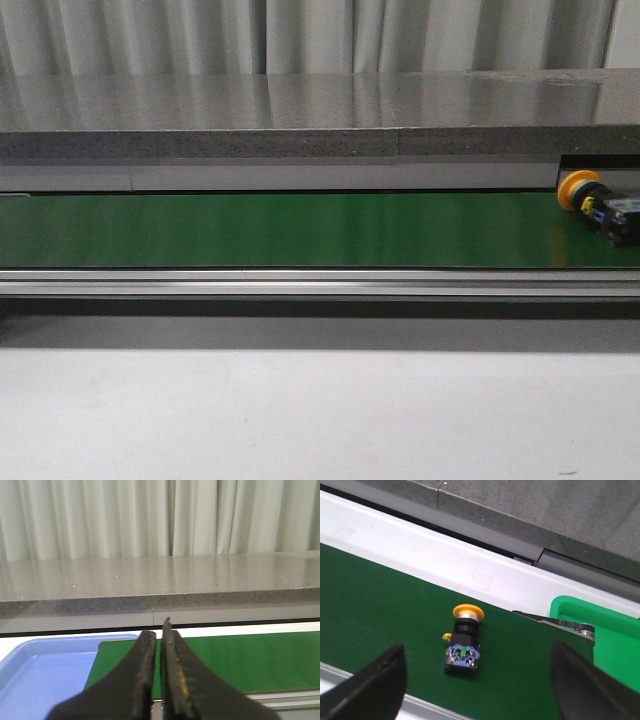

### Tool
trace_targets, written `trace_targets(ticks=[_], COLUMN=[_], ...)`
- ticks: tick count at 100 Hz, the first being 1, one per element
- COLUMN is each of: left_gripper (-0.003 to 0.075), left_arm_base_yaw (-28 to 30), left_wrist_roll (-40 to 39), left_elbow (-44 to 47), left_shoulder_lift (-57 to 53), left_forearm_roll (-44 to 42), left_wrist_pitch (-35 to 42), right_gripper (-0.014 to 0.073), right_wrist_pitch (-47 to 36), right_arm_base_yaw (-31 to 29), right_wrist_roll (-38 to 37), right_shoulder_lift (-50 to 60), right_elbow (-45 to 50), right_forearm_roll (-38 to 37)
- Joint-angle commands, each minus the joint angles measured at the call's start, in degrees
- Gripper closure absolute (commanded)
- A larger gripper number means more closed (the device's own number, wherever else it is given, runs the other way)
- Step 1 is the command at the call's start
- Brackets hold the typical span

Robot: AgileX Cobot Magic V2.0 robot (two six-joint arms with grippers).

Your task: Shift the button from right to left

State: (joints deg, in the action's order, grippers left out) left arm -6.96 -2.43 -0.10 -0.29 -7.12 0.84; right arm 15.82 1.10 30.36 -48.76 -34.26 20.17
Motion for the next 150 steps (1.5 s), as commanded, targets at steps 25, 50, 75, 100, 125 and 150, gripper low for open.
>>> trace_targets(ticks=[25,50,75,100,125,150], left_gripper=[0.0715,0.0715,0.0715,0.0715,0.0715,0.0715], left_arm_base_yaw=[-0.25,-0.25,-0.25,-0.25,-0.25,-0.25], left_wrist_roll=[-0.56,-0.56,-0.56,-0.56,-0.56,-0.56], left_elbow=[2.31,2.31,2.31,2.31,2.31,2.31], left_shoulder_lift=[-2.12,-2.12,-2.12,-2.12,-2.12,-2.12], left_forearm_roll=[0.41,0.41,0.41,0.41,0.41,0.41], left_wrist_pitch=[4.30,4.30,4.30,4.30,4.30,4.30], right_gripper=[0.0045,0.0045,0.0183,0.0533,0.0653,0.0653], right_wrist_pitch=[-4.43,-2.31,-3.48,-4.52,-4.47,-4.47], right_arm_base_yaw=[0.82,0.82,0.82,0.82,0.82,0.82], right_wrist_roll=[0.66,0.66,0.66,0.66,0.66,0.66], right_shoulder_lift=[20.91,30.65,31.40,31.40,31.40,31.40], right_elbow=[9.25,13.69,13.69,13.69,13.69,13.69], right_forearm_roll=[5.67,7.72,7.72,7.72,7.72,7.72])
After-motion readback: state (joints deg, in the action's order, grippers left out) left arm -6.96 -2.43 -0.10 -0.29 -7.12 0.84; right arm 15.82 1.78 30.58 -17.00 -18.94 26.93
